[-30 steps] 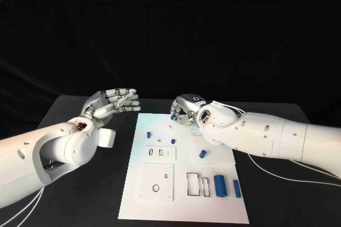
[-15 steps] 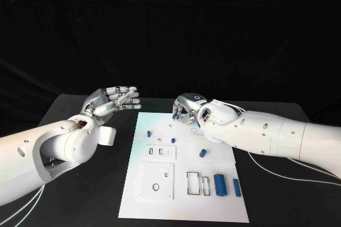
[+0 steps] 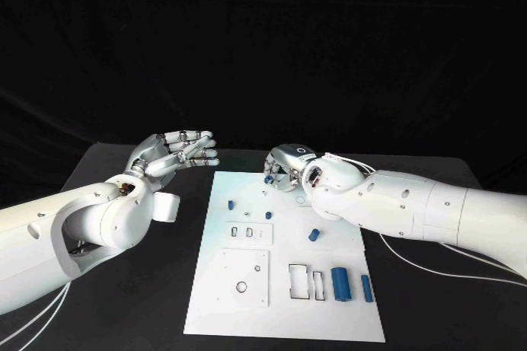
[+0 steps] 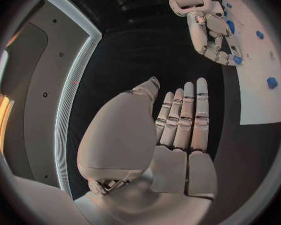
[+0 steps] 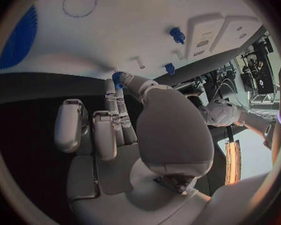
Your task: Assemble the parts on the task board
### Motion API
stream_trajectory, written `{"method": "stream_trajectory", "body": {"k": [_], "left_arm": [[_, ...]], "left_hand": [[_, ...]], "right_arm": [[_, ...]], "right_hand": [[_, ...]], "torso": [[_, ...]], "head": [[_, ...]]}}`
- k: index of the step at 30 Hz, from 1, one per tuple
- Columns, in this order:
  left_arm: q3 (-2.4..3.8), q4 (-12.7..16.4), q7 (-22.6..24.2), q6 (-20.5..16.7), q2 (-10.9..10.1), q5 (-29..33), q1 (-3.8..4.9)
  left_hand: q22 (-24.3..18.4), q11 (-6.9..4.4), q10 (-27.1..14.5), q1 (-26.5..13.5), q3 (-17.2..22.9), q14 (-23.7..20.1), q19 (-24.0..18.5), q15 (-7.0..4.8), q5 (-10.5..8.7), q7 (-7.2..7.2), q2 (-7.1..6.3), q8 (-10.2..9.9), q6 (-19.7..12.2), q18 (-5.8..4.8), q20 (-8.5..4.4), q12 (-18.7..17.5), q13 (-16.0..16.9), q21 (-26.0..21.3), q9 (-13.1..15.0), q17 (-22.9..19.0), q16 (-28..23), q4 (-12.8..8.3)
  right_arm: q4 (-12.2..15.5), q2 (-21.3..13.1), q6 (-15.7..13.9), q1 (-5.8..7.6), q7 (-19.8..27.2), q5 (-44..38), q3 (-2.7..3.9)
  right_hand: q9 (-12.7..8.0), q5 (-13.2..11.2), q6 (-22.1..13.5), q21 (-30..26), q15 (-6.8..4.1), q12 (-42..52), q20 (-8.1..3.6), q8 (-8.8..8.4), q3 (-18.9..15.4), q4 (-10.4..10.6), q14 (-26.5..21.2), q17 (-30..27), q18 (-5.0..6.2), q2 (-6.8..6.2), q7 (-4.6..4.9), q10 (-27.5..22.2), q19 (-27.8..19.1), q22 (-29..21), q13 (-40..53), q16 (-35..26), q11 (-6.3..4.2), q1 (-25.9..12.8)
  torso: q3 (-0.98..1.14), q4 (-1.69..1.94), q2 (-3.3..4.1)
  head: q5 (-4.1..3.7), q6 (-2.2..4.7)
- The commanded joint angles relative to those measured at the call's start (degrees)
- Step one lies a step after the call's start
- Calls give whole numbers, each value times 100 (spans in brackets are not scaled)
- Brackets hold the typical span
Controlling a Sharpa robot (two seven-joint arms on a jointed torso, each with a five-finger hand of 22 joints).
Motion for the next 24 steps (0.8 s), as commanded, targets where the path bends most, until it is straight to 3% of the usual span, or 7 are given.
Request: {"method": "stream_trajectory", "body": {"k": [1, 12, 15, 17, 19, 20, 24], "left_arm": [[6, 18, 26, 106, 6, -22, 13], [6, 15, 25, 106, 8, -22, 26], [6, 14, 23, 105, 7, -22, 29], [6, 11, 23, 104, 6, -22, 30], [6, 6, 22, 104, 4, -22, 31], [6, 3, 22, 103, 2, -22, 31], [6, -12, 22, 100, -7, -22, 32]], "left_hand": [[5, 19, 22, 4, 35, -18, 39, 13, -37, 95, -46, -36, 16, 58, 5, -16, -5, 32, -5, 5, -33, 7], [2, 20, 33, 4, 46, -25, 29, 16, -39, 94, -51, -42, 20, 57, 7, -36, -3, 33, -7, 12, -52, -2], [2, 20, 33, 4, 46, -25, 29, 16, -39, 94, -51, -42, 20, 57, 7, -36, -3, 33, -7, 12, -52, -2], [2, 20, 33, 4, 46, -25, 29, 16, -39, 94, -51, -42, 20, 57, 7, -36, -3, 33, -7, 12, -52, -2], [2, 20, 33, 4, 46, -25, 29, 16, -39, 94, -51, -42, 20, 57, 7, -36, -3, 33, -7, 12, -52, -2], [2, 20, 33, 4, 46, -25, 29, 16, -39, 94, -51, -42, 20, 57, 7, -36, -3, 33, -7, 12, -52, -2], [2, 20, 33, 4, 46, -25, 29, 16, -39, 94, -51, -42, 20, 57, 7, -36, -3, 33, -7, 12, -52, -2]], "right_arm": [[1, 15, 127, -8, 41, -8, -2], [-96, 78, 327, -12, -34, -5, -7], [-142, 90, 234, -12, -11, -4, -10], [-137, 79, 138, -12, 23, -4, -11], [-98, 45, 59, -12, 51, -5, -11], [-72, 21, 27, -12, 59, -6, -11], [129, -170, -94, -11, 65, -8, -12]], "right_hand": [[318, 12, -15, -6, -10, 38, -19, 39, 26, -8, 410, 429, -86, 28, 5, -18, -18, -5, 4, 16, -4, -51], [360, 14, -199, -76, 46, 28, 23, -36, 69, 29, 399, 387, -67, -65, 81, -206, -86, -87, -27, 8, 63, -164], [288, 21, -702, -313, 196, 18, 135, -349, 86, 104, 348, 202, -4, -290, 276, -714, -296, -400, -133, -59, 233, -323], [220, 7, -1020, -500, 238, 28, 197, -556, -53, 122, 290, -5, 52, -417, 293, -988, -449, -635, -190, -145, 284, -373], [124, 21, -1419, -830, 240, 39, 217, -819, -846, 122, 204, -344, 134, -372, 244, -1386, -659, -1006, -260, -300, 295, -224], [100, 43, -1434, -917, 248, 62, 226, -871, -1767, 225, 207, -400, 145, -113, 173, -1441, -626, -1043, -250, -323, 312, 120], [98, 52, -1327, -931, 238, 67, 221, -855, -2107, 345, 216, -391, 133, -38, 207, -1394, -576, -1011, -227, -310, 288, 347]], "torso": [[-2, 0, 2], [-1, -4, 2], [-2, -9, 2], [1, -12, 1], [4, -14, 0], [5, -15, -2], [7, -32, -6]], "head": [[-1, -8], [1, -22], [7, -15], [18, -8], [23, -6], [24, -5], [37, 3]]}}
